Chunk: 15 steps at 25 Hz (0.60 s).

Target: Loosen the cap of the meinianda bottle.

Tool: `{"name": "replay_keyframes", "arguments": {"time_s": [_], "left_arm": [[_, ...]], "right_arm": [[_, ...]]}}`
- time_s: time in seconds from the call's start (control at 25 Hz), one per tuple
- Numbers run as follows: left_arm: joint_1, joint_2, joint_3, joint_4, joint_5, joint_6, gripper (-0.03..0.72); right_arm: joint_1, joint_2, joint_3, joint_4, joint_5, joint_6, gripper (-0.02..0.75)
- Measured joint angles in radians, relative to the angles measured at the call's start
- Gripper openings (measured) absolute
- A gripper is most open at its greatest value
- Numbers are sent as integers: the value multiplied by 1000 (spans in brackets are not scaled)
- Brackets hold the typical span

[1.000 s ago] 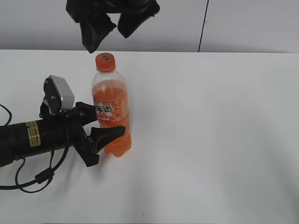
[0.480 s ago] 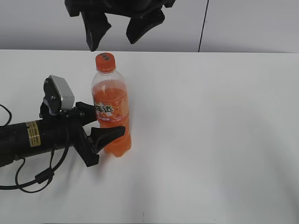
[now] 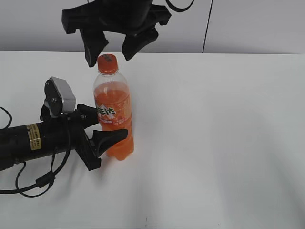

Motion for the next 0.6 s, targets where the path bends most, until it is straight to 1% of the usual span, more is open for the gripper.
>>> {"name": "replay_keyframes", "arguments": {"time_s": [0.24, 0.36, 0.52, 0.6], "left_arm": [[0, 0, 0, 0, 0, 0, 419], [0, 0, 0, 0, 0, 0, 419], [0, 0, 0, 0, 0, 0, 419], [0, 0, 0, 0, 0, 0, 419]], "right_arm": [[0, 7, 0, 1, 0, 0, 471], [0, 7, 0, 1, 0, 0, 412], [0, 7, 0, 6, -2, -6, 283], [0, 7, 0, 6, -3, -13, 279]]}}
